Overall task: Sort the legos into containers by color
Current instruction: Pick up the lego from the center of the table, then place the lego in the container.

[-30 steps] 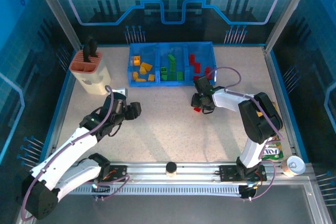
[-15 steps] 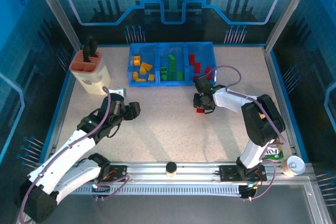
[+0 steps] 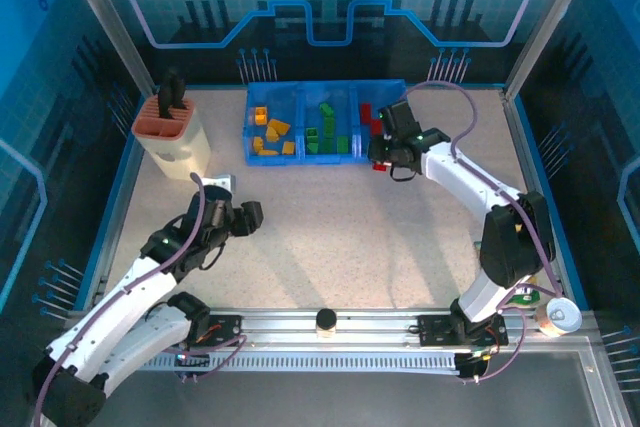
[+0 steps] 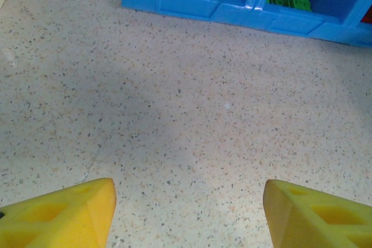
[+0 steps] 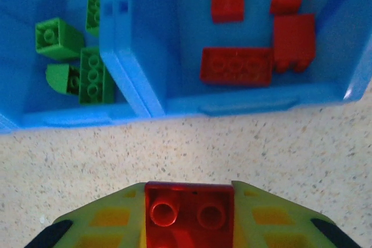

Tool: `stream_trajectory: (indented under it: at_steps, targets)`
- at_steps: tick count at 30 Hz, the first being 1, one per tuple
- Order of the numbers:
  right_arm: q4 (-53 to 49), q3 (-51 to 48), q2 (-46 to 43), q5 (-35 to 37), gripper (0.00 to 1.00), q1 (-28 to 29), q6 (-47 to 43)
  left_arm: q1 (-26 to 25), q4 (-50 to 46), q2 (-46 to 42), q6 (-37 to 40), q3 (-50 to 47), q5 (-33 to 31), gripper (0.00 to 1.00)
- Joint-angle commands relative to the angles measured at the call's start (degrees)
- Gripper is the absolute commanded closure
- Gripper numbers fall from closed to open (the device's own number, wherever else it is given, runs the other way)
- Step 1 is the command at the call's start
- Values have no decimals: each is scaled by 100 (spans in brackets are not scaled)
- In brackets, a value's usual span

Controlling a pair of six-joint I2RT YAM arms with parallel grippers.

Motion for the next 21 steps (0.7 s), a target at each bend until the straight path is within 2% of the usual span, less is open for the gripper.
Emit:
stream_trajectory:
  at_steps: [1,3,12,17,21]
  targets:
    - [-128,619,445,-318,72,-369,-183,-34,-174,-144,-194,-111,-74,32]
    - [-299,1248,950,-577,72,-526,-262,-56,-221,-203,-277,-131,-58,32]
    - [-1396,3971,2883,-288,71,-678,-491,-143,-521,-629,-455,-213,-72,32]
    - [-1720,4807,3440,-215,68,-690,-440,-148,-586,-727,-494,-223,-45,32]
    - [-1838,5044,3664,-209,65,-683,-419,-162,-580,-727,-502,-203,-37,32]
